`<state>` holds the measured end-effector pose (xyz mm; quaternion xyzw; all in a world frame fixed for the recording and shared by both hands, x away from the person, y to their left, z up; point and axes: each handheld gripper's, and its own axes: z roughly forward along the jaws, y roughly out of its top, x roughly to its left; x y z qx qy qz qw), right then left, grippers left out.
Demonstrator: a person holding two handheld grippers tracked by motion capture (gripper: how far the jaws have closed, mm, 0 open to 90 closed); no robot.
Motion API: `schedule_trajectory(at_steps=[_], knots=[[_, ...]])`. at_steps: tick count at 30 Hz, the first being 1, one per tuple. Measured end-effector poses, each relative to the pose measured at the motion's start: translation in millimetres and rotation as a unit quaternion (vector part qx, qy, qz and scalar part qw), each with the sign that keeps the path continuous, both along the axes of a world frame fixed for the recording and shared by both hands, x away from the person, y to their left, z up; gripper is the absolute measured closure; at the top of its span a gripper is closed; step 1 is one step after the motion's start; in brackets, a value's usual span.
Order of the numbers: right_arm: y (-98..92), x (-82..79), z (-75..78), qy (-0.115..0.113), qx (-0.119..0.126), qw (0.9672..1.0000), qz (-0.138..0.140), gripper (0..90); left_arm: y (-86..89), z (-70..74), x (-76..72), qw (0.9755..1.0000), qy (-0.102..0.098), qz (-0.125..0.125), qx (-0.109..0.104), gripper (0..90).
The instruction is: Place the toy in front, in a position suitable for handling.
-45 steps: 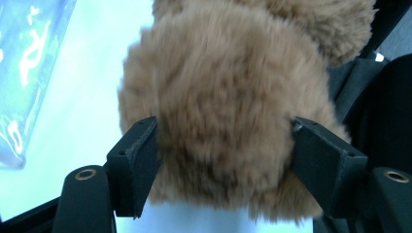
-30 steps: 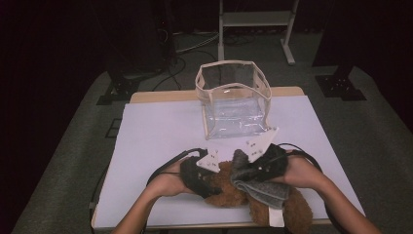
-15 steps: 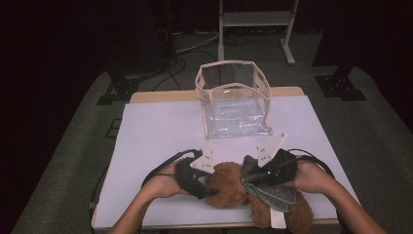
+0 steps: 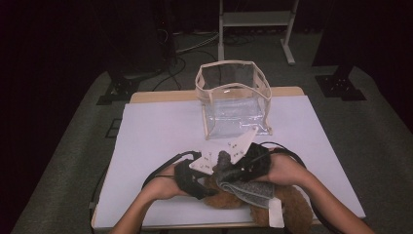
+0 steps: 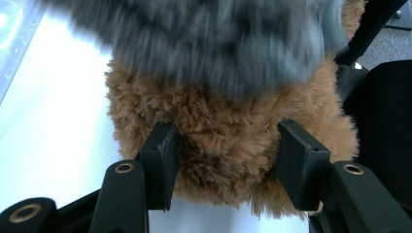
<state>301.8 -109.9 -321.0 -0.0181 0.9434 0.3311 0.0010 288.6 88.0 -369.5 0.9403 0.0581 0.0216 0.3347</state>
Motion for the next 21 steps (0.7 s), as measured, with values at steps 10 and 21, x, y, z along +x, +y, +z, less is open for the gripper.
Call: schedule_trajectory(at_steps=[10, 21], knots=[[-26.8, 5.6, -5.2, 0.016, -0.013, 0.9994, -0.027, 76.4, -2.0, -0.3, 0.0, 1.0000, -0.002, -0.003, 0.003, 46.5], [-27.5, 9.3, -8.2, 0.024, -0.008, 0.9996, -0.015, 76.2, -3.4, 0.4, -1.0, 0.9997, -0.007, -0.012, 0.018, 46.5]])
